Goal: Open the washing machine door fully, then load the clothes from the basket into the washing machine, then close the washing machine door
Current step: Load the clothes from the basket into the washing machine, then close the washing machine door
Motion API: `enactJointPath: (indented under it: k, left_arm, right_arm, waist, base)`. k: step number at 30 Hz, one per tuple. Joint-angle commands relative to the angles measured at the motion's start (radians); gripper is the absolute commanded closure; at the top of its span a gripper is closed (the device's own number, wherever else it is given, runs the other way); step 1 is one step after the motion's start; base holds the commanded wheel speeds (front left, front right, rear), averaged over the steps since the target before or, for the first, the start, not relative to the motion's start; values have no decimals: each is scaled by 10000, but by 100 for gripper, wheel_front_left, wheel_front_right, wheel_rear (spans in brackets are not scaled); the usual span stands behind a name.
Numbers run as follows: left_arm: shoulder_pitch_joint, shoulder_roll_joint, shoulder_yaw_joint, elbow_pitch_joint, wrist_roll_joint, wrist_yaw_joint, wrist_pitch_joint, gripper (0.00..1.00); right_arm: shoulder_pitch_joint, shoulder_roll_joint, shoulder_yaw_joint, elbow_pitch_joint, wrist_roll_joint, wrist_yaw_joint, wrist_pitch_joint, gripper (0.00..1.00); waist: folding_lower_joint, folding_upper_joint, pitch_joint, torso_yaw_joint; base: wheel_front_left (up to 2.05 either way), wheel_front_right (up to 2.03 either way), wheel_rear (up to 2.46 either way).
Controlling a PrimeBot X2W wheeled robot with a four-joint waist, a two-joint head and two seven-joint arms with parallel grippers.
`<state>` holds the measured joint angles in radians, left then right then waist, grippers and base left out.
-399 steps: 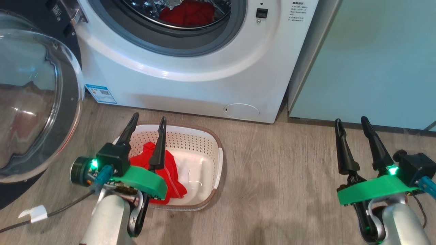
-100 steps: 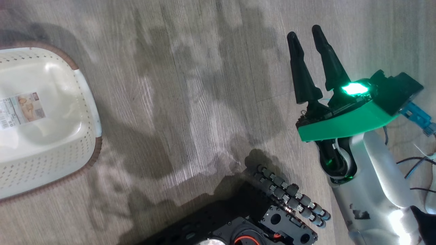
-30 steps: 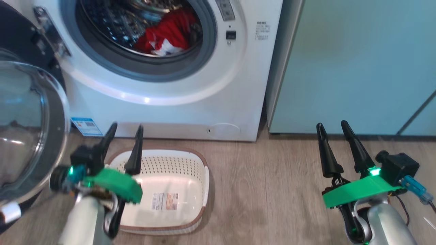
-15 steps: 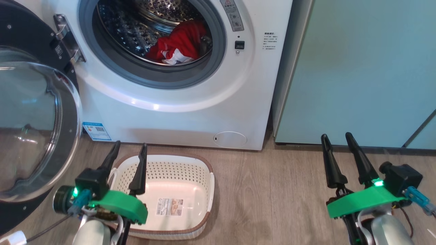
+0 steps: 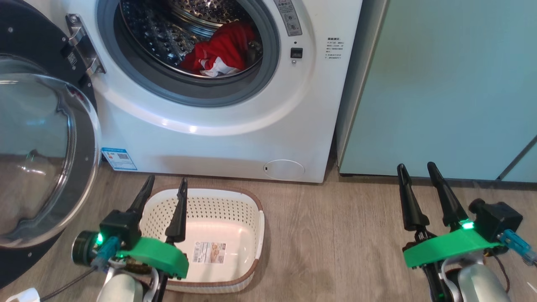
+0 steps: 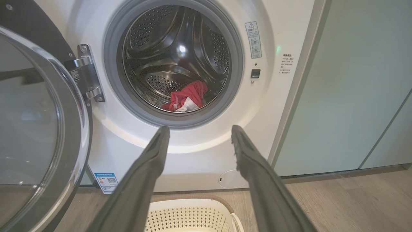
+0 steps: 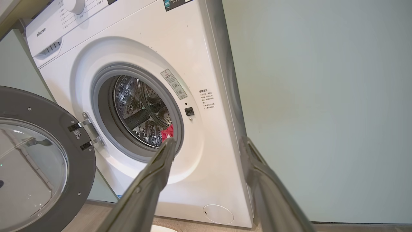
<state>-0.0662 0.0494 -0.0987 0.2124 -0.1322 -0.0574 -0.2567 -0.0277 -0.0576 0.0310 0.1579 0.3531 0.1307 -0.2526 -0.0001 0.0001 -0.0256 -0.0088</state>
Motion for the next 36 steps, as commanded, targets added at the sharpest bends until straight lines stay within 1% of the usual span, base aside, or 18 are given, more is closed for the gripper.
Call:
enactJointPath:
  k: [1,11,30,36]
  left_arm:
    - [-327,11,266,-411,-47,104,-51,0]
    - [-348,10,236,-487,-135,255,-51,0]
    - [-375,9,171,-414,-225,283,-51,0]
    - [-414,9,266,-432,-427,403,-51,0]
  right_arm:
    - [-253,12,199,-373,-60,0,-92,0]
    - [-256,27,197,-373,-70,0,-92,0]
    - [-330,40,251,-315,-50,0,-92,0]
    - [-351,43,262,-296,-35,0,-92,0]
  waist:
    - [1,-1,16,-16]
    - [1,-1,85,-55]
    - [1,-1,185,-195]
    - [1,-1,224,-233]
  base:
    - [0,0,0]
    - [0,0,0]
    - [0,0,0]
    - [-24,26,-2]
